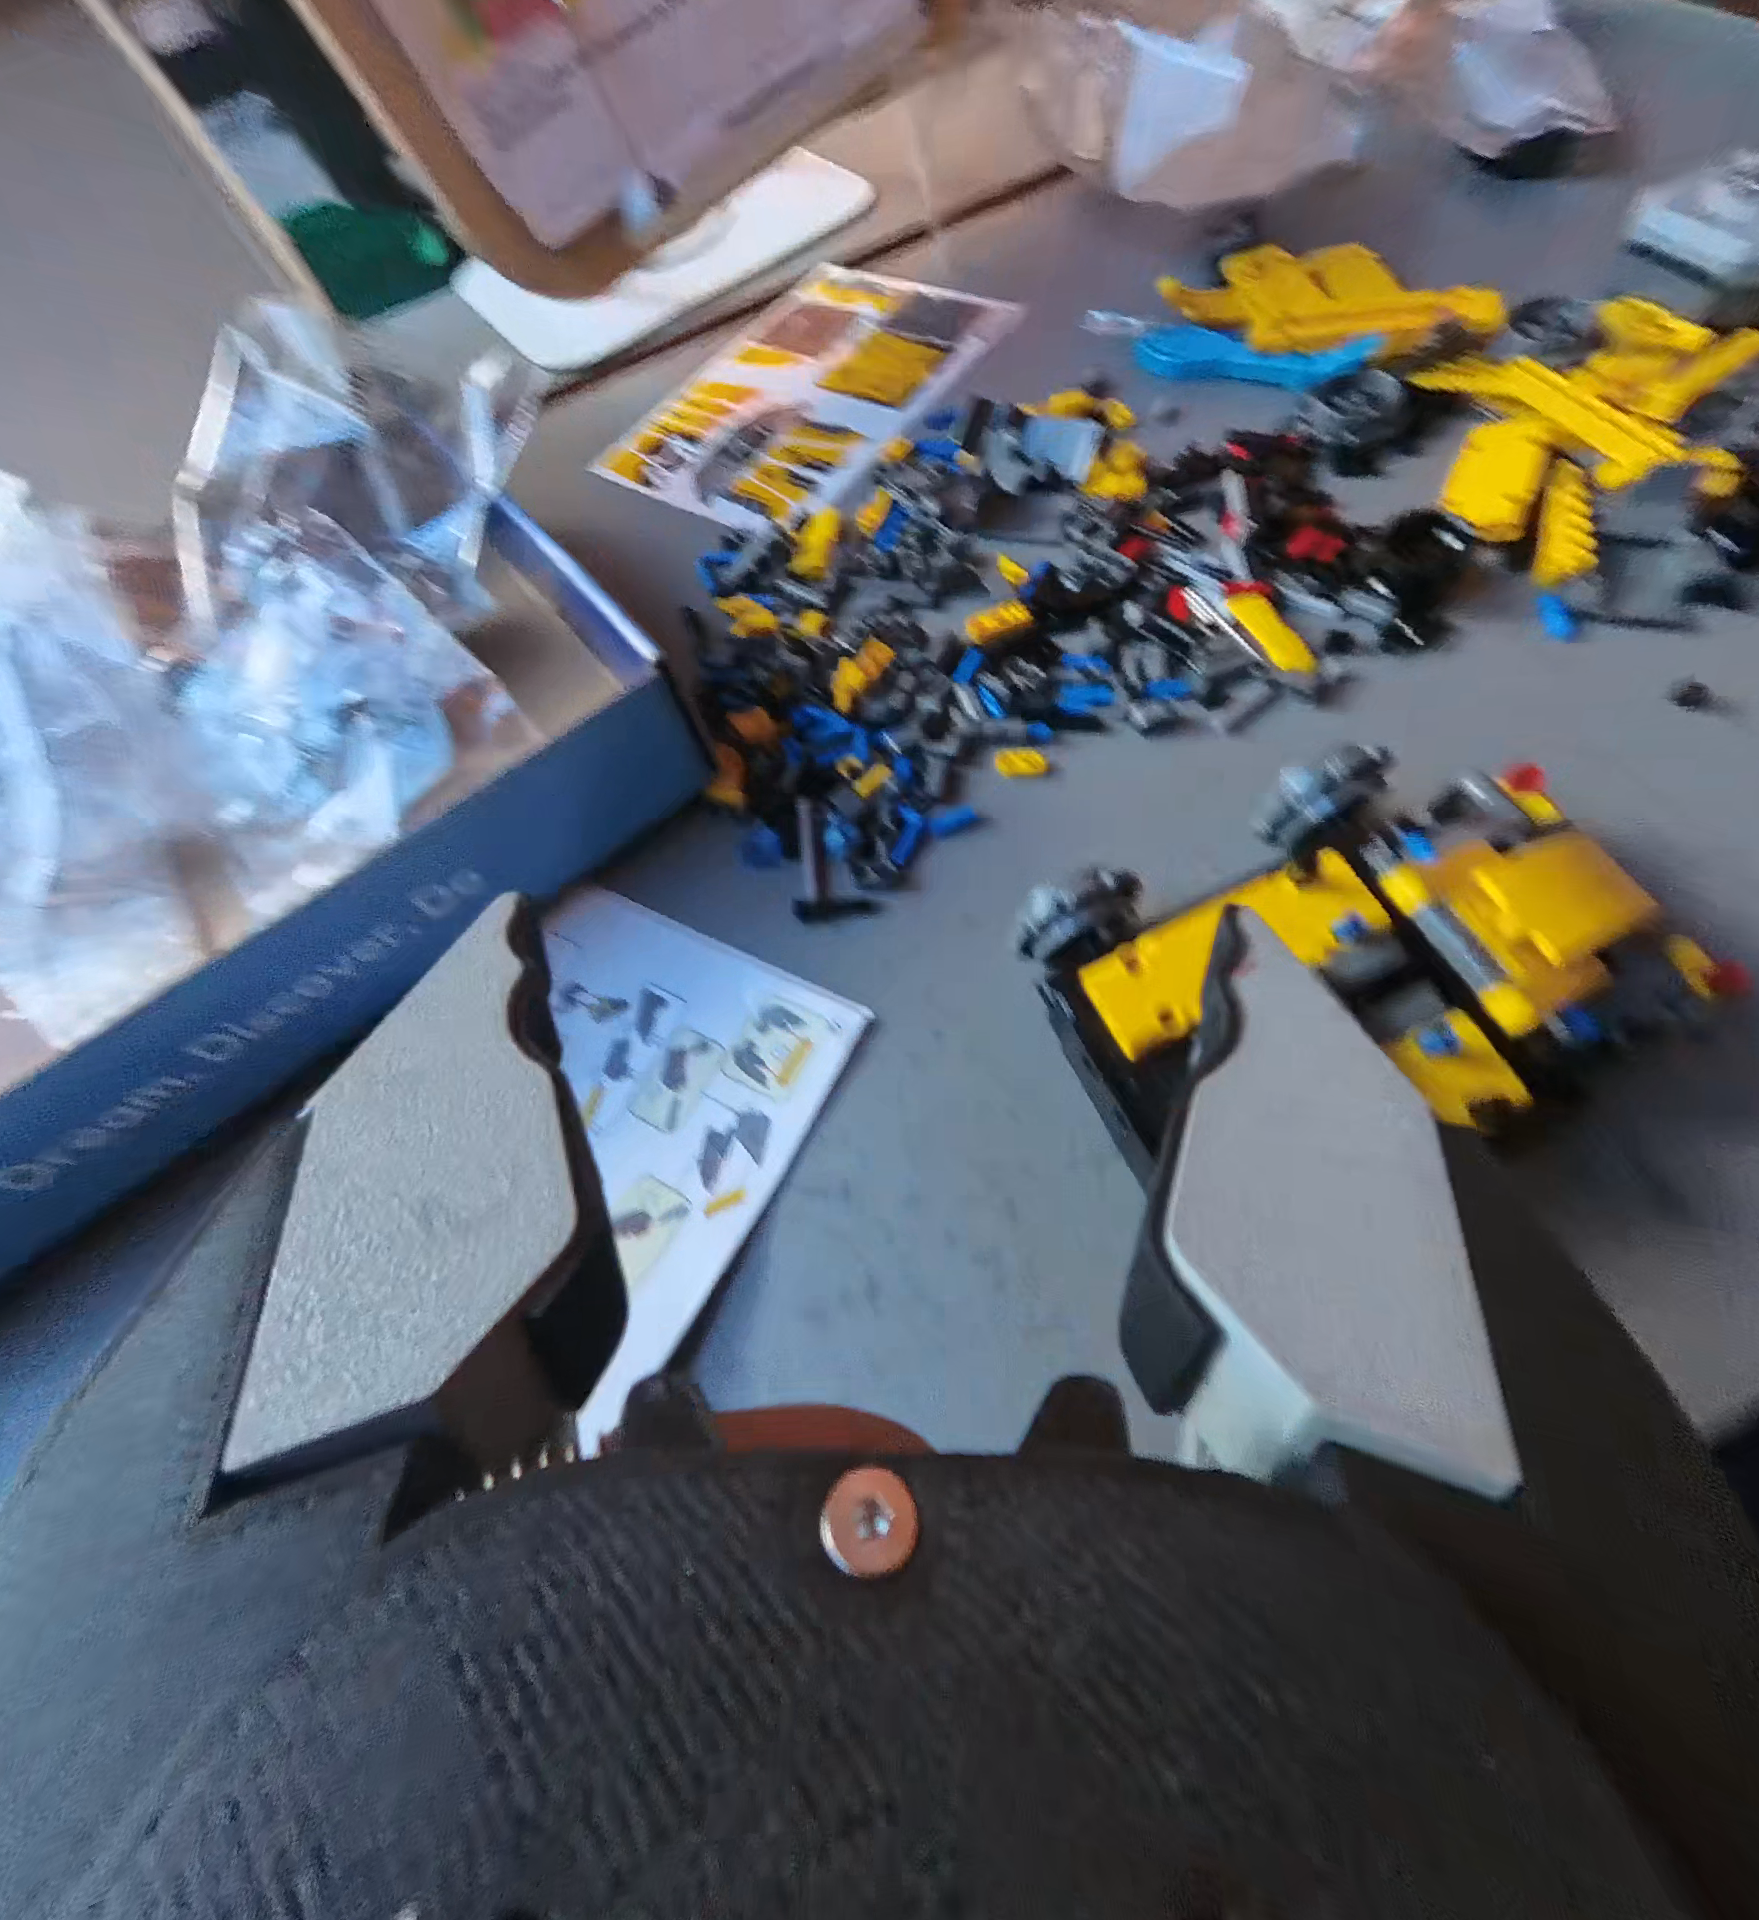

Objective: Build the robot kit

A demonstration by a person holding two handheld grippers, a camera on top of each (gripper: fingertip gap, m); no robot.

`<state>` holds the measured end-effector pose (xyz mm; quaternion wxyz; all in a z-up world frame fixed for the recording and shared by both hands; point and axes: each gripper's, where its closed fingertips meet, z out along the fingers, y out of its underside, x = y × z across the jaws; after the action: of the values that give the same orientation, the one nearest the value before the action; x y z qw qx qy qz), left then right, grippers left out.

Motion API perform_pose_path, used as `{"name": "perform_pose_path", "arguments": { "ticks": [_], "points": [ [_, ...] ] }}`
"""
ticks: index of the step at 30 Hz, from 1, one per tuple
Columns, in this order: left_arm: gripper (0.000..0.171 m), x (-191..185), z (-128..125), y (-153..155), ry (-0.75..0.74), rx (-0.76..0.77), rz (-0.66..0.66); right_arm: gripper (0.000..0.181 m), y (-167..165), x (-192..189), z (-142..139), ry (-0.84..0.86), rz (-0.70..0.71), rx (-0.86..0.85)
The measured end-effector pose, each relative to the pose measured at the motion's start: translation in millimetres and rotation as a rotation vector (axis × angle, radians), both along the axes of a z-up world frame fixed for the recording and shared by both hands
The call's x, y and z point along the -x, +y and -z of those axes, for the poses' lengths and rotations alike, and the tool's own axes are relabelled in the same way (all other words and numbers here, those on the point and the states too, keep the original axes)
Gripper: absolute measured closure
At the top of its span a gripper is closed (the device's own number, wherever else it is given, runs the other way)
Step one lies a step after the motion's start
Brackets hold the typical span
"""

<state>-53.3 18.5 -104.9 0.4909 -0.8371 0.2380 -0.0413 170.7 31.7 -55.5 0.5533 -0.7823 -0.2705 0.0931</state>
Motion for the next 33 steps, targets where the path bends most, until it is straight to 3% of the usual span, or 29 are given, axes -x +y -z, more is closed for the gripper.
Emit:
{"name": "perform_pose_path", "arguments": {
  "ticks": [1, 3, 5, 7, 11, 16, 21, 25, 29, 33],
  "points": [
    [0.046, -1, 7, -10, -0.006, 0.032, 0.050, 0.087, -15, 9, 6, 0.018, -0.069, 0.038],
    [0.061, -10, 27, -37, 0.021, 0.112, 0.239, 0.087, -48, 29, 22, 0.039, -0.246, 0.130],
    [0.065, -9, 45, -52, 0.077, 0.149, 0.346, 0.087, -73, 40, 38, 0.041, -0.370, 0.194],
    [0.077, -8, 59, -60, 0.111, 0.163, 0.423, 0.091, -80, 39, 56, 0.014, -0.392, 0.225],
    [0.077, -21, 78, -70, 0.048, 0.256, 0.547, 0.102, -93, 53, 88, 0.016, -0.452, 0.343],
    [0.078, -34, 92, -64, -0.001, 0.348, 0.597, 0.098, -89, 69, 118, -0.038, -0.460, 0.424],
    [0.089, -48, 90, -83, -0.114, 0.412, 0.717, 0.101, -84, 73, 139, -0.063, -0.463, 0.478],
    [0.070, -51, 83, -99, -0.205, 0.451, 0.787, 0.121, -75, 74, 140, -0.073, -0.448, 0.436],
    [0.081, -52, 77, -115, -0.258, 0.479, 0.864, 0.125, -58, 66, 139, -0.088, -0.371, 0.390],
    [0.085, -50, 73, -110, -0.237, 0.395, 0.832, 0.127, -59, 61, 133, -0.057, -0.341, 0.385]
  ]
}}
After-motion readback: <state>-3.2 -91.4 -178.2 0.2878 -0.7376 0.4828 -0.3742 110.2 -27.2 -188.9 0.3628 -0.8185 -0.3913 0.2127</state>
